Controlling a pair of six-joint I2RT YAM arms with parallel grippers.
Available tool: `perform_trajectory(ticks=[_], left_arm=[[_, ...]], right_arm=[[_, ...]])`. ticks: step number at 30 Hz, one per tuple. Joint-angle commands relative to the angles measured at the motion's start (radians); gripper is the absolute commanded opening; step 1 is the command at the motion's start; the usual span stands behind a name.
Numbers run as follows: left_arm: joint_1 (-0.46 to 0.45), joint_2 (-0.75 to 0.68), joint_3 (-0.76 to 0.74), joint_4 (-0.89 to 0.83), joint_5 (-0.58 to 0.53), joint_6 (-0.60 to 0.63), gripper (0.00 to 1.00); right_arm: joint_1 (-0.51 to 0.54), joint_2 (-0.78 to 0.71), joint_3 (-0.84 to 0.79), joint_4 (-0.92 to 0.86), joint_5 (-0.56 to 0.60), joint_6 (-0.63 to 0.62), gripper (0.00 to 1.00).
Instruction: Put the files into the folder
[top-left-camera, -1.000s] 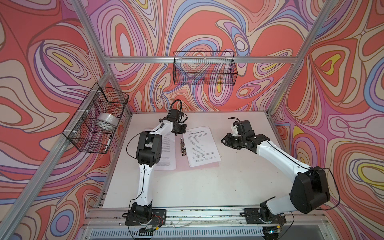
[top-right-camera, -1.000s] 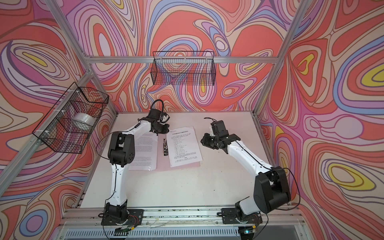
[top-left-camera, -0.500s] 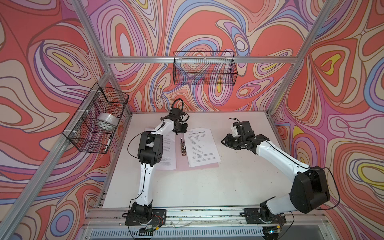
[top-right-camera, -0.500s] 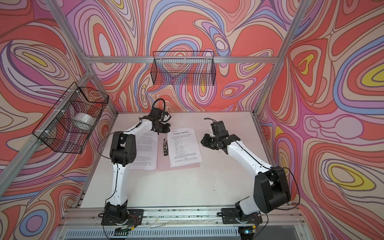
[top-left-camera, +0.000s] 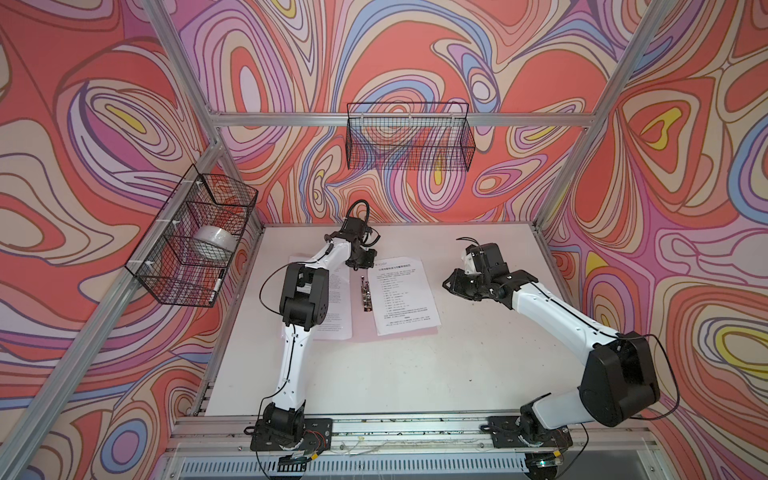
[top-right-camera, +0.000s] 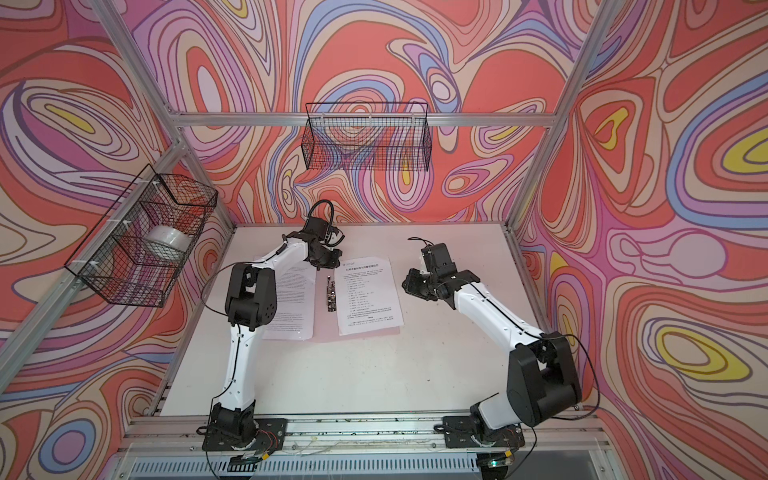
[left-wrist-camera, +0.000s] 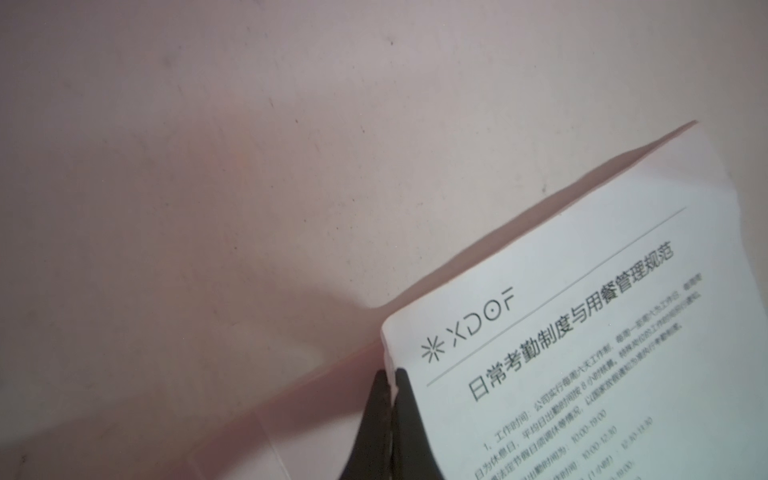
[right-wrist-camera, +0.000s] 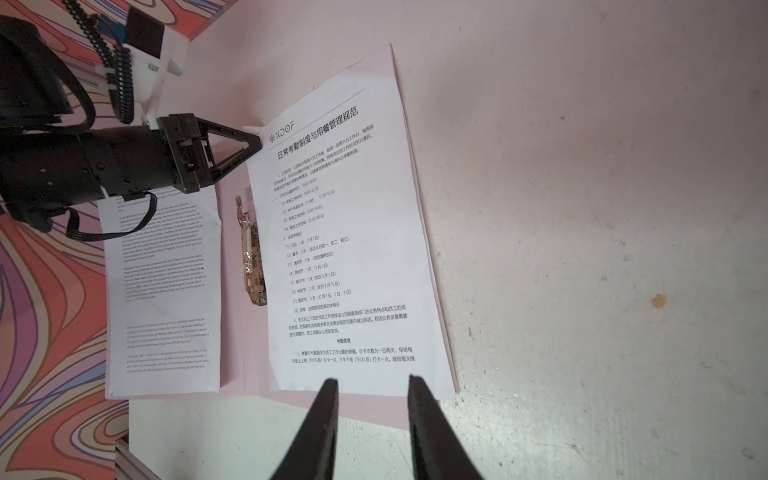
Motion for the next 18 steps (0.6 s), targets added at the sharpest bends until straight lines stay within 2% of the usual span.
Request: perform_trajectory(ticks=[1, 18], left_arm=[[0.007, 0.029, 0.040, -0.067, 0.000, 0.005, 0.00], [0.010, 0.016, 0.052, -0.092, 0.025, 0.015, 0.00]], right_arm=[[0.007, 0.004, -0.015, 0.019, 0.014, -0.004, 0.30], [0.007, 0.120, -0.027, 0.076, 0.007, -0.012, 0.30]])
